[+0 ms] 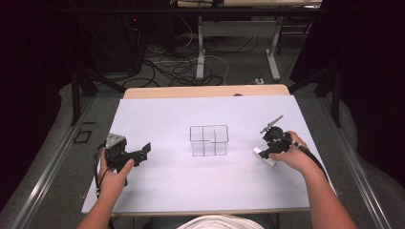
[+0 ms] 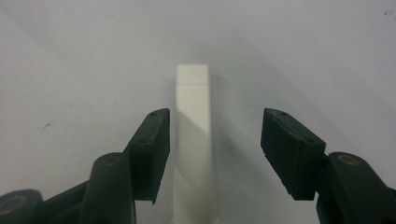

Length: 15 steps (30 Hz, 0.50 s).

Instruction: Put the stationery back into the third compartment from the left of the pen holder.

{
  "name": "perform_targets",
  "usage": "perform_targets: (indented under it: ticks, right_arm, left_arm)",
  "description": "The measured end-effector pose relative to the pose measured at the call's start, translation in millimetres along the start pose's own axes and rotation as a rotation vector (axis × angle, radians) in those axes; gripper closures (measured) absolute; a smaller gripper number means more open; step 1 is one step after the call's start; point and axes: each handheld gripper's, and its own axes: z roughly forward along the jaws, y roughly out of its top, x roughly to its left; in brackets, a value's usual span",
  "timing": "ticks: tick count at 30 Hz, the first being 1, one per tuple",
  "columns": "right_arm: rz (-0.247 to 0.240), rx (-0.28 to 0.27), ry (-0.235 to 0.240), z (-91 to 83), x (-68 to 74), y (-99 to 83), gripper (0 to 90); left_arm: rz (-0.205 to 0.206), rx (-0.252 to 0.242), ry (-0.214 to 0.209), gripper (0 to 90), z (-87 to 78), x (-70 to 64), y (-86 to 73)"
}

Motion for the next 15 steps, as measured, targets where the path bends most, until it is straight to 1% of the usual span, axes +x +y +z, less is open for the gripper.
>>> perform_targets:
  ticks: [1,2,3,4,5,6,7,8,9,10,12,13,15]
  right_arm:
    - [0.004,0.007,-0.021,0.9,0.7,-0.7,42.1]
    - [-0.01,0.027,-0.028,1.3,0.2,-1.8,42.0]
    - [-0.007,0.016,-0.021,3.2,0.8,-3.0,42.1]
    - [-0.018,0.062,-0.02,2.7,1.2,-2.3,42.0]
    - [-0.013,0.045,-0.036,5.4,2.7,-2.9,42.0]
    - [-0.017,0.055,-0.03,6.5,3.7,-2.8,42.0]
    - [-0.012,0.068,-0.033,6.3,5.3,-2.7,42.0]
    - [-0.026,0.073,-0.031,6.7,4.7,-2.6,42.0]
    - [-0.022,0.083,-0.031,7.5,5.4,-2.5,42.1]
    - [-0.03,0.111,-0.038,6.7,4.8,-2.0,42.4]
    - [-0.047,0.127,-0.029,6.3,2.8,-2.7,43.5]
    - [-0.036,0.131,-0.026,7.2,3.4,-3.2,43.9]
    - [-0.036,0.135,-0.021,8.4,3.2,-4.4,46.3]
  left_arm:
    - [0.002,0.004,0.001,1.5,0.2,-0.1,0.0]
    - [0.0,0.004,0.001,1.5,0.7,-0.3,-0.3]
    - [0.001,0.007,0.0,1.5,0.9,-0.5,-0.5]
    - [0.002,0.009,0.001,1.5,1.0,-0.8,-0.6]
    - [0.003,0.008,-0.001,1.5,1.2,-1.2,-0.6]
    - [0.003,0.009,-0.002,1.5,1.2,-1.6,-0.5]
    - [0.002,0.01,-0.002,1.5,1.3,-2.0,-0.6]
    - [0.004,0.014,-0.002,1.5,1.5,-2.1,-0.6]
    - [0.004,0.015,-0.001,1.5,2.0,-2.1,-0.9]
    - [0.007,0.011,0.0,1.5,2.8,-2.0,-1.1]
    - [0.005,0.014,0.0,1.5,3.0,-2.1,-1.3]
    - [0.005,0.015,-0.001,1.5,3.0,-2.2,-1.2]
    - [0.009,0.015,-0.001,1.5,3.1,-2.6,-1.3]
